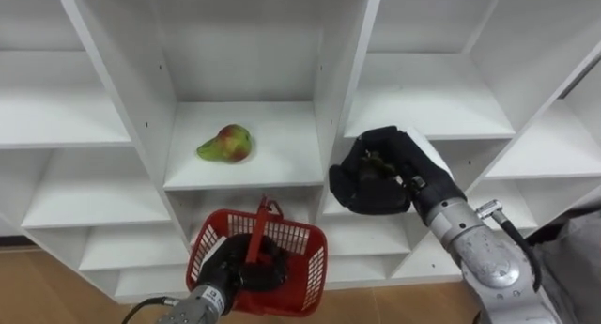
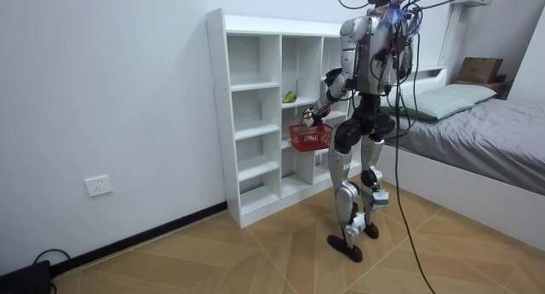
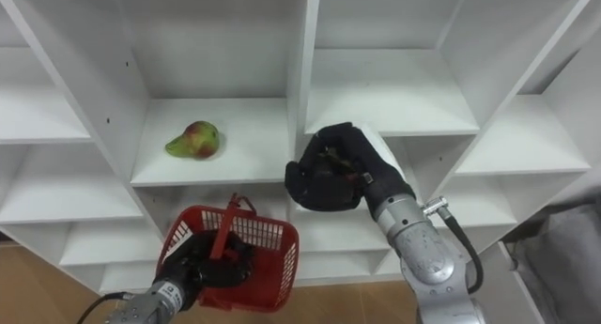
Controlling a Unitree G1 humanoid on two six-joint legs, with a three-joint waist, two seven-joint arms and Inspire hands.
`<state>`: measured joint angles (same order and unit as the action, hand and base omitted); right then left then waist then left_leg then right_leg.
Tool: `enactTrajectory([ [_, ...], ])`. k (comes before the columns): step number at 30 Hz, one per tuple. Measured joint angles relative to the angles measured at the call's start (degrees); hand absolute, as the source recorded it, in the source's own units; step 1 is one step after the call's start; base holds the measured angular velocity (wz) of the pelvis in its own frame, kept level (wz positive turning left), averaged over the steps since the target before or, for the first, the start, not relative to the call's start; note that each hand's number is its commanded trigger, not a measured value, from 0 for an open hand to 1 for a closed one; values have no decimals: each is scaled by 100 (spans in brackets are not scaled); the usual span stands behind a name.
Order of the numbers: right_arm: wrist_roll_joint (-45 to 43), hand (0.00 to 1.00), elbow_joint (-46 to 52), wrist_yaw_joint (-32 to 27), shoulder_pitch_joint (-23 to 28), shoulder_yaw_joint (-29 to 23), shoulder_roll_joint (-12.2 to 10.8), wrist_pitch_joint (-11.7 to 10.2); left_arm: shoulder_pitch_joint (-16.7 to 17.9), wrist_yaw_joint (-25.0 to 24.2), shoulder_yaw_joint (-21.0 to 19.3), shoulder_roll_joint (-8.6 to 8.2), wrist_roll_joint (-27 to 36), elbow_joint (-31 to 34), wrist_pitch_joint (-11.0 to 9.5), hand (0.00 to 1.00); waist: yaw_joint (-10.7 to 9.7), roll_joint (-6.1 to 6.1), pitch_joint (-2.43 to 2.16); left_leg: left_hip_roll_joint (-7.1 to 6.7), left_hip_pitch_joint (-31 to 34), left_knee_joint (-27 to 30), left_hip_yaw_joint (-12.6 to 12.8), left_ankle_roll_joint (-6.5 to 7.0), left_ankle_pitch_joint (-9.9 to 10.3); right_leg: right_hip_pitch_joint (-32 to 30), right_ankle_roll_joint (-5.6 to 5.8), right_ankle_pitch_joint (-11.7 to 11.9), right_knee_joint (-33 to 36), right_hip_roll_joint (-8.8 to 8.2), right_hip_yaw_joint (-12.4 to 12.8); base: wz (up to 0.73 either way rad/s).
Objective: Collect fruits from the closet
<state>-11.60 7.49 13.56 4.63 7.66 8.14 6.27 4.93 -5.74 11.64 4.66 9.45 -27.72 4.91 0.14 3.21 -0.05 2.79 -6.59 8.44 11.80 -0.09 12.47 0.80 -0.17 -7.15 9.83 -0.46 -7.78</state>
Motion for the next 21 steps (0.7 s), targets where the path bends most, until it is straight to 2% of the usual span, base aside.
enactTrajectory([
  [6, -11, 100, -1, 108, 100, 6, -54, 39, 42, 2, 5, -4, -2, 4, 12, 100, 1, 0, 0, -1, 50, -5, 0, 0, 0, -59, 0, 0, 7, -1, 4, 0],
  [8, -11, 100, -7, 240, 154, 14, -103, 141, 42, 9, 9, -41, -5, 8, 13, 100, 3, 1, -1, -1, 60, -4, 2, 0, 0, -70, 0, 0, 7, -2, 6, 0],
  [21, 3, 100, -424, 431, 247, 275, -115, 209, 35, -14, 58, -121, 7, 90, 51, 100, 34, 65, 12, -1, 106, 1, 74, 0, 0, -144, 1, 2, 13, -6, 54, -3],
])
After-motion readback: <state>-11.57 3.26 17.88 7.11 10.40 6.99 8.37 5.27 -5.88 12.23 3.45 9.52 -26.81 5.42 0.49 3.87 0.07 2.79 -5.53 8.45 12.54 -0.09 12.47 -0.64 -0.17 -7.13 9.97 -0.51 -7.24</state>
